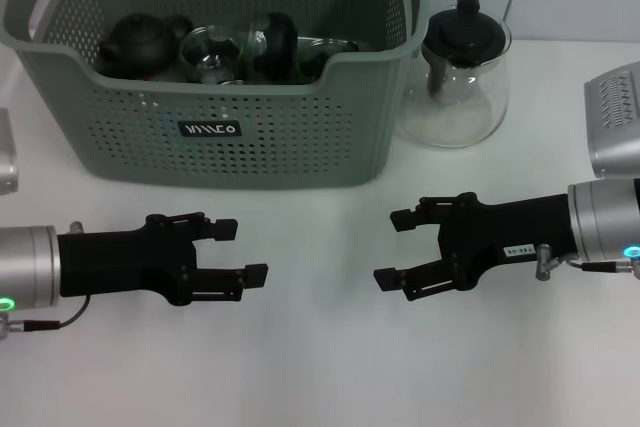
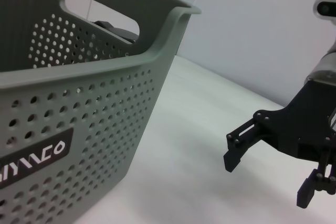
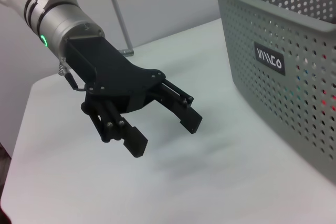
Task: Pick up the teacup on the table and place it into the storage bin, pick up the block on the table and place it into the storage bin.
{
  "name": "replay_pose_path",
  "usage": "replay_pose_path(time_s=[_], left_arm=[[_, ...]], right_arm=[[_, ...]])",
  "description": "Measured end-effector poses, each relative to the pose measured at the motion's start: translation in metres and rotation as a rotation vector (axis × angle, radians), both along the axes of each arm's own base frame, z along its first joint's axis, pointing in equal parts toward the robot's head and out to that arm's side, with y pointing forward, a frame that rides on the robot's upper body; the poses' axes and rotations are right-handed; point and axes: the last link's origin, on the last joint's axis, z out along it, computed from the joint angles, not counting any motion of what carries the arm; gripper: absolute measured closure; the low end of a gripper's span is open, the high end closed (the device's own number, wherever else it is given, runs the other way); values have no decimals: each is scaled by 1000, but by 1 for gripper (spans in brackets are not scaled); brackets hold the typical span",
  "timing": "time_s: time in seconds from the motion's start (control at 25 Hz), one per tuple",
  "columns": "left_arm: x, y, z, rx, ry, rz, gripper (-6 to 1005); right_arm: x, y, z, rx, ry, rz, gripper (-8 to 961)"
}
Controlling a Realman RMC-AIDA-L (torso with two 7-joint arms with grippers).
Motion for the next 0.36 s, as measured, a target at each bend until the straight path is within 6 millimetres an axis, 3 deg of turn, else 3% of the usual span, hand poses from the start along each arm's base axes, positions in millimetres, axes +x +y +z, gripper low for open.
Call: replay_pose_path(time_s=[0.36], left_arm=[[0, 0, -6, -2, 0, 3, 150]], right_arm=[[3, 0, 1, 6, -10, -6, 8]])
